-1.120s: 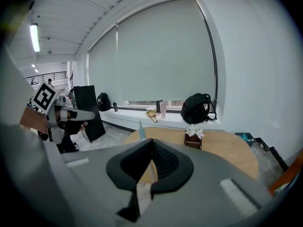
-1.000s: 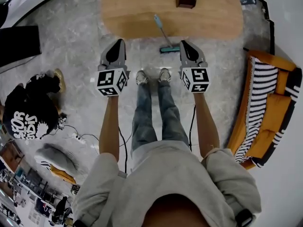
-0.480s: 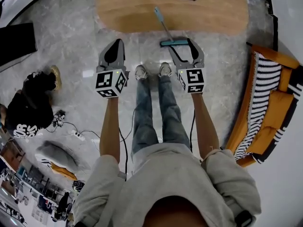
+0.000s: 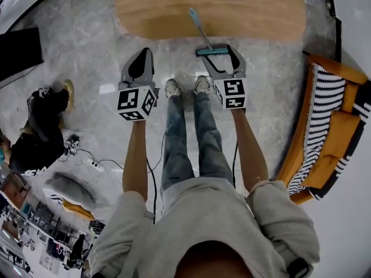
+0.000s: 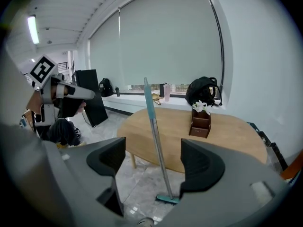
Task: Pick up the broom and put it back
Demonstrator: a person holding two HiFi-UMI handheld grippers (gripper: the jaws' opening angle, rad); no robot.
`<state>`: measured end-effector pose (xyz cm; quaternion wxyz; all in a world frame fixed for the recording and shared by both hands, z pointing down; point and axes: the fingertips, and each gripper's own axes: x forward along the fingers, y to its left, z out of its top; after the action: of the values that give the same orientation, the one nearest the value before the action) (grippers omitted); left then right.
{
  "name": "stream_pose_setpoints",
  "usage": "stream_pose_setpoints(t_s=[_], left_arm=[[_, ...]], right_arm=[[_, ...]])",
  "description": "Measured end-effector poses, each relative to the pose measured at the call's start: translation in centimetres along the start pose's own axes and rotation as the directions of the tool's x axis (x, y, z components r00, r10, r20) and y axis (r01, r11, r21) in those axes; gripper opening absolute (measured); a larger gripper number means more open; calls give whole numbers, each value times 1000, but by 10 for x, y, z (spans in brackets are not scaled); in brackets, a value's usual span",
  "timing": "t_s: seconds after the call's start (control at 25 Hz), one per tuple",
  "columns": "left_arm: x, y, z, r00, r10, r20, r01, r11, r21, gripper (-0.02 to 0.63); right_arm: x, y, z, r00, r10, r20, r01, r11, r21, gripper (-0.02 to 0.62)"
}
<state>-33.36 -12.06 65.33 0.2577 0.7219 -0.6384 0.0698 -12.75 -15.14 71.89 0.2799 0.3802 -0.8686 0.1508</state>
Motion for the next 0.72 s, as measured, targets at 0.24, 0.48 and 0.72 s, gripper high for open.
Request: stream_pose_setpoints(t_s=[0.24,0.48,0.72], left_arm=[[3,5,-4,1000,11,-5,-11,1000,-6,3],[4,8,-5,1000,19,-6,-19,1000,-11,3],[3,11,-4,1000,24,-8,-24,1000,-8,3]], right_arm=[[43,2,-6,999,21,-42,-21,1000,2,342],[84,0,-14,993,50,-111,-51,999,-3,318],[114,0,-23,978,66,-197,-68,998,-3,268]])
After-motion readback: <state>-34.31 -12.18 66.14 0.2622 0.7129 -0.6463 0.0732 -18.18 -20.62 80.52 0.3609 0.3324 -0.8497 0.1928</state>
